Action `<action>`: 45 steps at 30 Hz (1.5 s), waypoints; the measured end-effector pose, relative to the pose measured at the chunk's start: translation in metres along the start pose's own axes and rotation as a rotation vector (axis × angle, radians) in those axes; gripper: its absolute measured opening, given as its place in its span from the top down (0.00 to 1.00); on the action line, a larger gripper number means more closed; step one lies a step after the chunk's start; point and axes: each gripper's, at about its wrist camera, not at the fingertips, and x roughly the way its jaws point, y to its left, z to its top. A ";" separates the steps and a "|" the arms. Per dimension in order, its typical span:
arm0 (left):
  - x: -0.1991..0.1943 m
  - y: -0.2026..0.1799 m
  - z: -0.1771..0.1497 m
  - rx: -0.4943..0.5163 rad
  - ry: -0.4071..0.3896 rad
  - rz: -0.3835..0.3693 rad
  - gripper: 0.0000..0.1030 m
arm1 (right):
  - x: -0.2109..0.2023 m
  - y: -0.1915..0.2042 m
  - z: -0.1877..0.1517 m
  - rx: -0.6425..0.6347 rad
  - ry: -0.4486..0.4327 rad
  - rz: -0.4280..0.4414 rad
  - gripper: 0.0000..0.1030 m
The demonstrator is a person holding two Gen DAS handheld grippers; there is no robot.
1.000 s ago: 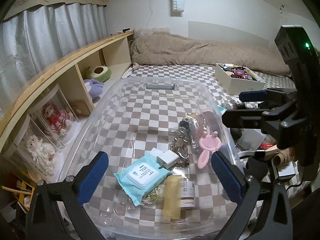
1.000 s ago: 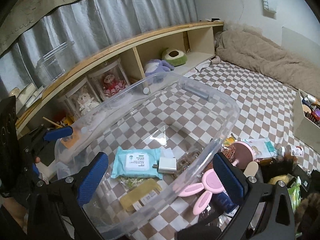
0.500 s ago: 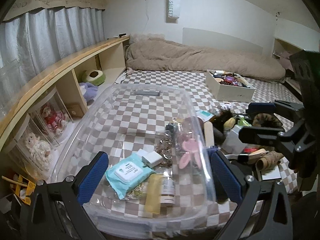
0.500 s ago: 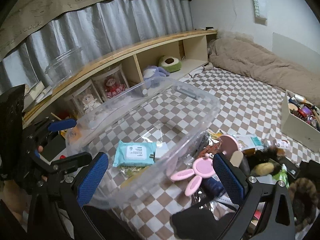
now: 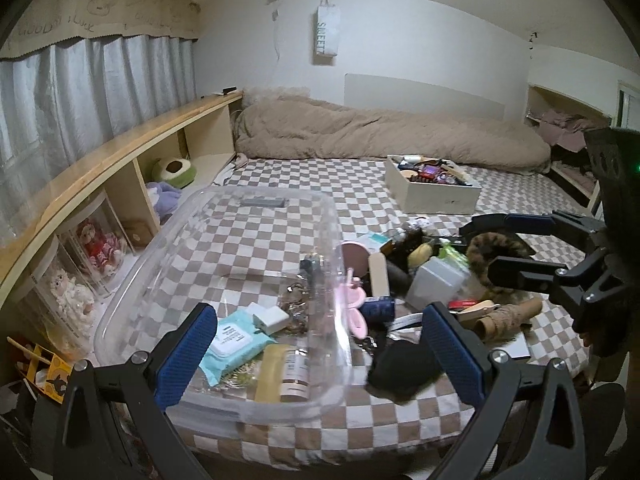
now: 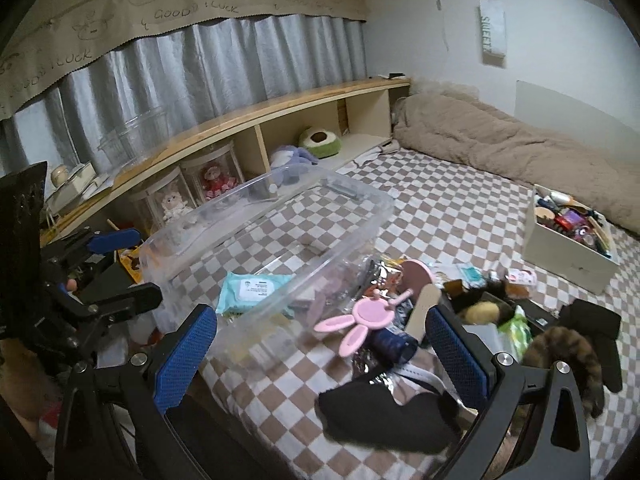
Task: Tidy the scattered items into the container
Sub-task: 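Withdraw both tools from the bin back toward the pile of items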
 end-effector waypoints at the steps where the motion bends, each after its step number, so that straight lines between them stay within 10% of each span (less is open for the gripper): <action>1: -0.003 -0.004 0.000 -0.001 -0.003 -0.008 0.00 | -0.005 -0.001 -0.002 0.003 -0.004 -0.005 0.00; 29: -0.075 -0.115 0.002 0.022 -0.151 -0.205 0.00 | -0.157 -0.052 -0.059 0.134 -0.138 -0.228 0.00; 45: -0.084 -0.138 -0.014 -0.003 -0.235 -0.164 0.00 | -0.202 -0.069 -0.087 0.208 -0.205 -0.283 0.00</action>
